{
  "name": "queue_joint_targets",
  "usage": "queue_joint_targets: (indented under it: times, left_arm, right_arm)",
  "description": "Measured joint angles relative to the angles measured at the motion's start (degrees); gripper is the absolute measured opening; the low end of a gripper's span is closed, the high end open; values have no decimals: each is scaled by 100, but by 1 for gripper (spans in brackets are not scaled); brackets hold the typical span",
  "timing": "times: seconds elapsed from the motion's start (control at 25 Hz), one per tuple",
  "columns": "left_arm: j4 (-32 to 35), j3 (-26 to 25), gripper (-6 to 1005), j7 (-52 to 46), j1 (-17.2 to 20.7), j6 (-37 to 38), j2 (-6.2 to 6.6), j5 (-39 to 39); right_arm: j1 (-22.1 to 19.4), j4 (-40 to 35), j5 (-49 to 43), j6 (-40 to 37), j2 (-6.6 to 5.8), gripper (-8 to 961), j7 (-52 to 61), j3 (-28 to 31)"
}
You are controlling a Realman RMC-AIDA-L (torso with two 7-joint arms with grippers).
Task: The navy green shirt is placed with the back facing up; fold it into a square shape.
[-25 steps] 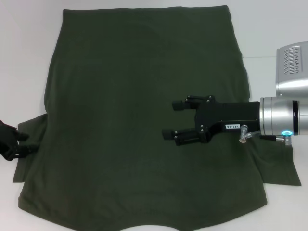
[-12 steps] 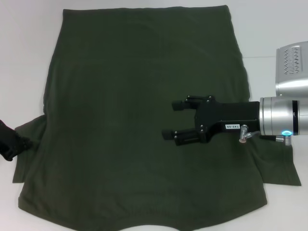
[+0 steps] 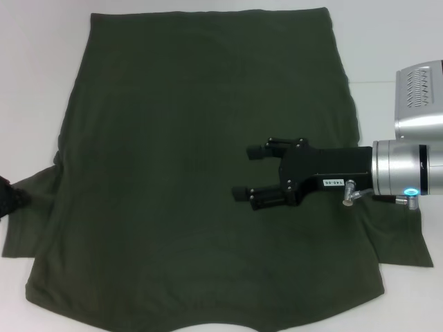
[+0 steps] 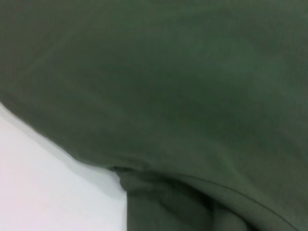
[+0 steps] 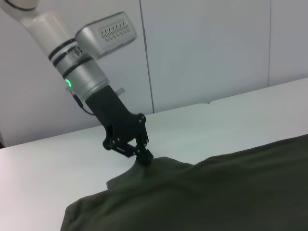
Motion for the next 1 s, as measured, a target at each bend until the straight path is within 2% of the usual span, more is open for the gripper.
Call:
queue_joint_targets:
  times: [0.76,1.0]
  left_arm:
    - [672,49,27,-246,-406,770,192,670]
    - [725,417,28,-425,-507,831,263,750]
  right_arm:
    - [-14,83,71,32,-1,946,-58,-8]
    - [-12,96,71,69,-1,947,-66,-9]
